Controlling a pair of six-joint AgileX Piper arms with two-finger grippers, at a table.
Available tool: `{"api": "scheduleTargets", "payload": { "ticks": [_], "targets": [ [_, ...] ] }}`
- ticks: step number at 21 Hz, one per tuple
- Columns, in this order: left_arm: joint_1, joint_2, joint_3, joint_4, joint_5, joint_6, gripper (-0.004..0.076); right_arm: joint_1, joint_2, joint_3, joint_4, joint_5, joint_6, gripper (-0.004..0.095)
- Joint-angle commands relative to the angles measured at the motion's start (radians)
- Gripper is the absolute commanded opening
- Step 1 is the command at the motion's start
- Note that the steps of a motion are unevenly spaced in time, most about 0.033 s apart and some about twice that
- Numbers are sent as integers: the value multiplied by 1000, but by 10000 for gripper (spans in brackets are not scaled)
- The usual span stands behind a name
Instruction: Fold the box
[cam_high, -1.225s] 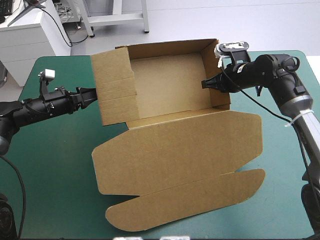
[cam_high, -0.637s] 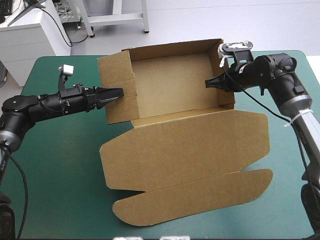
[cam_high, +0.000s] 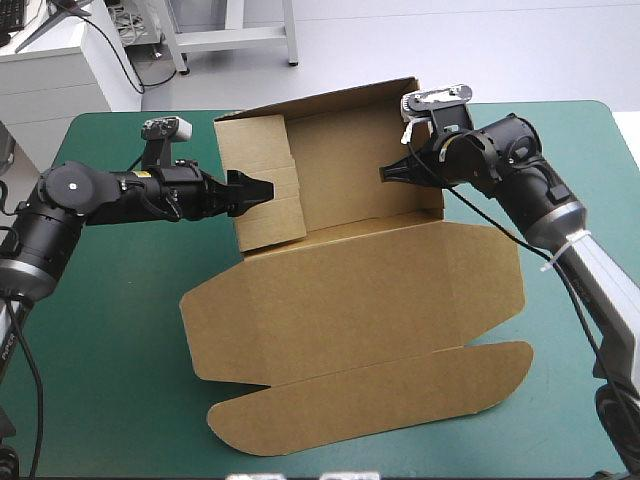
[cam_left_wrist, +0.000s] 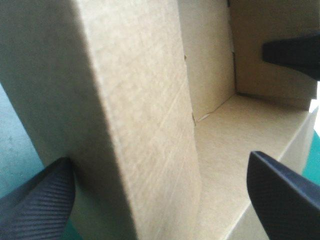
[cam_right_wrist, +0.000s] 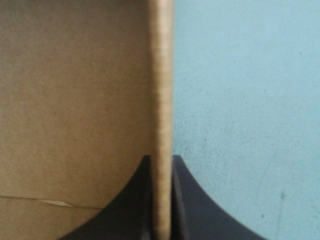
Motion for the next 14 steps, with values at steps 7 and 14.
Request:
{"api": "scheduleTargets", "payload": {
  "ticks": [7,14],
  "targets": [
    [-213,-36,-36,452,-219,-505,654,17,-80,-35,20,-89,50,1],
    [-232,-36,-36,559,-313,-601,619,17,-85,-35,20,-72,43,1]
  ]
}}
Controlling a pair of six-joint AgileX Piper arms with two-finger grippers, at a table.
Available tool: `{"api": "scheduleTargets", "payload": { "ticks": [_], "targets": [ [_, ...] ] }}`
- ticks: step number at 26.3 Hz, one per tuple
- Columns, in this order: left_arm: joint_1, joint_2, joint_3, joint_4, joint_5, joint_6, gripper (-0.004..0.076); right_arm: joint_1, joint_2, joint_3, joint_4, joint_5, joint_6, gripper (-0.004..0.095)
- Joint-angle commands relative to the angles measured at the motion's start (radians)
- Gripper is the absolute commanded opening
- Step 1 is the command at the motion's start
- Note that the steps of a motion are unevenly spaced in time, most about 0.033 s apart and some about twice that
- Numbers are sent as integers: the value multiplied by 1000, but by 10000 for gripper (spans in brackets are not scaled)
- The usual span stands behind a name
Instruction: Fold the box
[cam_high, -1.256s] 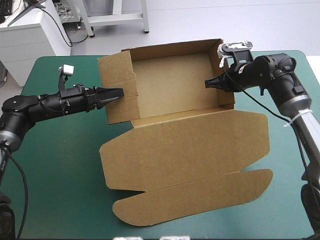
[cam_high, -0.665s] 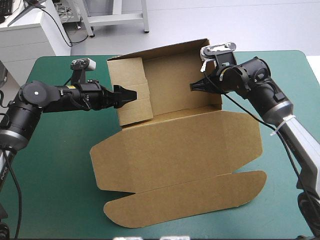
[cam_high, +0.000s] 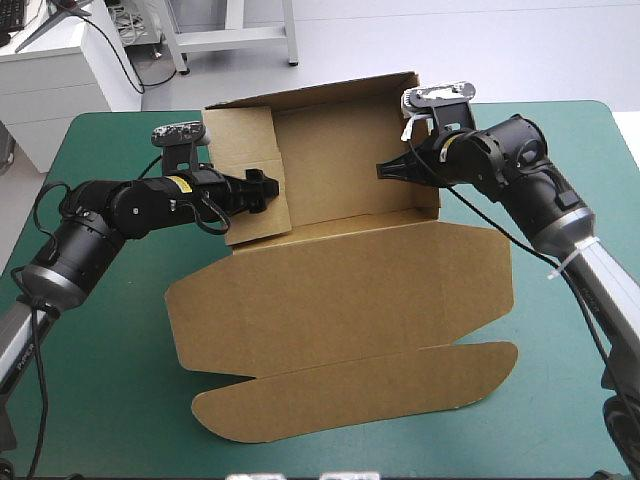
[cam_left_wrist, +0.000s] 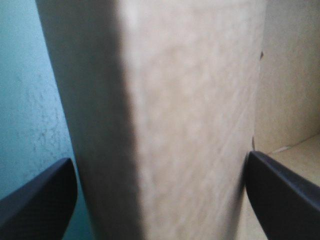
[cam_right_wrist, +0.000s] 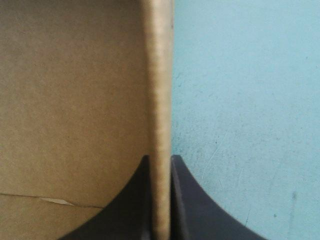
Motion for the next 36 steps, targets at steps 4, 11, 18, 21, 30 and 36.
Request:
{"api": "scheduleTargets", "payload": {
  "ticks": [4,11,18,21,30,36],
  "targets": [
    [-5,-34,-55,-10,-87,0,580,1,-52,-35,5,-60,6,1],
    [-5,-34,-118,34,-70,2,580,1,-52,-35,-8,-42,6,1],
    [-5,-34,-142,32,-28,36,580,1,-52,-35,-23,-19,7,1],
    [-5,-32,-142,30,0,26,580,1,-52,-35,-25,-19,13,1],
    [-22,-28,-142,197,56,-172,551,1,-52,-35,-25,-34,19,1],
    [-77,-28,-142,277,85,-208,536,1,-52,-35,-27,-34,19,1]
  ]
}}
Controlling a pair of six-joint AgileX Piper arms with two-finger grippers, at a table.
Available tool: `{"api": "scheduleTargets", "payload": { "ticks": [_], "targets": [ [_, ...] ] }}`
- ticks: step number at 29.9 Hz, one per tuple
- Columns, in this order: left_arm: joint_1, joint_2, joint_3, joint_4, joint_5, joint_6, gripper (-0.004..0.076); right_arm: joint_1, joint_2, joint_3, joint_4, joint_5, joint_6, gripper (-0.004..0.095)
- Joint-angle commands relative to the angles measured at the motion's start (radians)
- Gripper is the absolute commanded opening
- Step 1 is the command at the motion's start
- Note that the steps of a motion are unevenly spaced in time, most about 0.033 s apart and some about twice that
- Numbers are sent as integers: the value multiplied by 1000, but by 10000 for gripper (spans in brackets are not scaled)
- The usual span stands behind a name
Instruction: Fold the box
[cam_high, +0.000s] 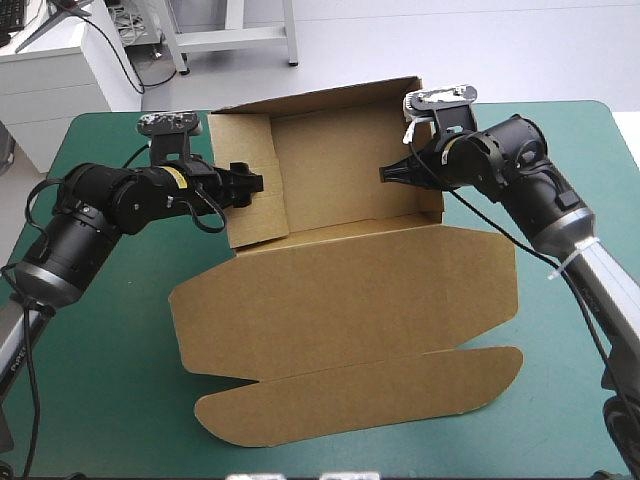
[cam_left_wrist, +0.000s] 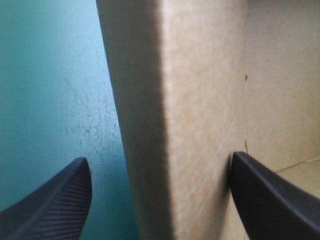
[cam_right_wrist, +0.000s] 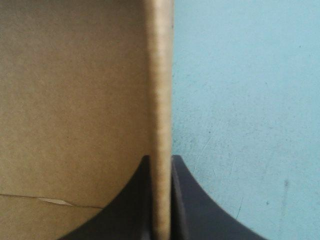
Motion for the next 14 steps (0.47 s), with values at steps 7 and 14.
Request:
{"api": "scheduleTargets", "payload": {
  "ticks": [7,14],
  "targets": [
    [-40,-30,-37,63,-46,-70,396,1,-51,-35,-9,-72,7,1],
    [-40,-30,-37,57,-90,-75,-3,1,-51,-35,-7,-69,7,1]
  ]
}}
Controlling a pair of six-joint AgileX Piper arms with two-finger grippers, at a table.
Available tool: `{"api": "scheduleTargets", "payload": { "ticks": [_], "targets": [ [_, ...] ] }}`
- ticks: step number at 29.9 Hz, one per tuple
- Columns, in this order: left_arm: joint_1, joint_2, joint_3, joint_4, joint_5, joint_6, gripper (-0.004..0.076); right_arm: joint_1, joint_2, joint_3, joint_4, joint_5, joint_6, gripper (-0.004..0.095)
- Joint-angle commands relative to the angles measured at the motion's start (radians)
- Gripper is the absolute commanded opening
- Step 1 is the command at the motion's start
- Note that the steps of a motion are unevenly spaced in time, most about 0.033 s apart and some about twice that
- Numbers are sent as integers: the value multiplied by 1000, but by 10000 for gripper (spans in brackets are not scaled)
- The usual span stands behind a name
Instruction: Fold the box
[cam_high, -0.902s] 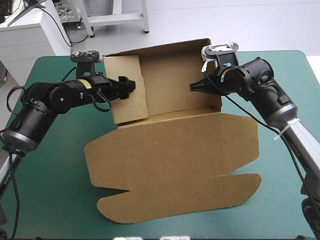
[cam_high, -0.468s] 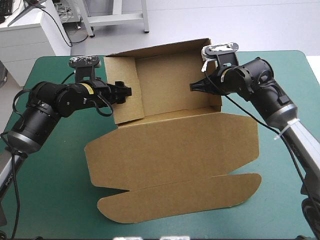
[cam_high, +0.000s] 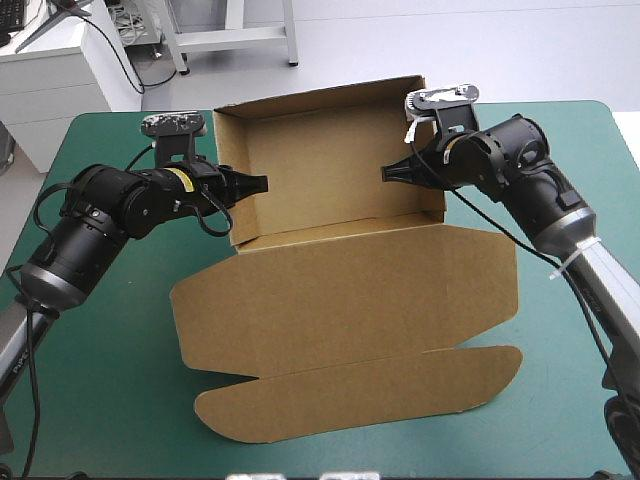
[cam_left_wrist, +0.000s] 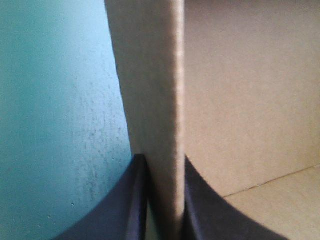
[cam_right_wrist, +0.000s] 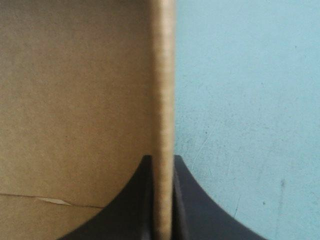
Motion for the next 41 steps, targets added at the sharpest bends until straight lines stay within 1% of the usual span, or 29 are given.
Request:
{"api": "scheduleTargets", "payload": {
  "ticks": [1,8,10,14,17,21,24,29,33,37,39,41],
  "targets": [
    [-5,-30,-36,-7,-80,-5,-6,1,-51,-35,0,-66,4,1],
    [-5,-19,-39,78,-13,-16,-8,1,-51,-35,10,-14,5,1],
    [-5,8,-59,77,38,-14,-8,1,-43,-35,5,13,5,1],
    [-5,132,-156,60,171,39,-8,-1,14,-41,1,104,5,1],
    [-5,225,-236,56,228,39,-8,-3,72,-58,-1,152,5,0],
    [-5,316,-300,52,275,39,-8,-42,138,-79,11,184,-7,0],
    [-5,365,-317,20,290,39,-8,-80,183,-82,38,188,-37,0],
    [-5,441,-319,7,290,59,-8,-128,238,-82,133,208,-102,0],
    [-5,475,-321,-3,289,59,-8,-131,263,-82,138,208,-112,0],
    [-5,483,-323,-24,261,66,-8,-131,278,-80,138,202,-115,0],
    [-5,487,-325,-24,257,70,-8,-131,278,-80,138,197,-144,1],
    [-5,489,-325,-32,263,93,-6,-131,278,-80,138,197,-146,19]
  ]
}}
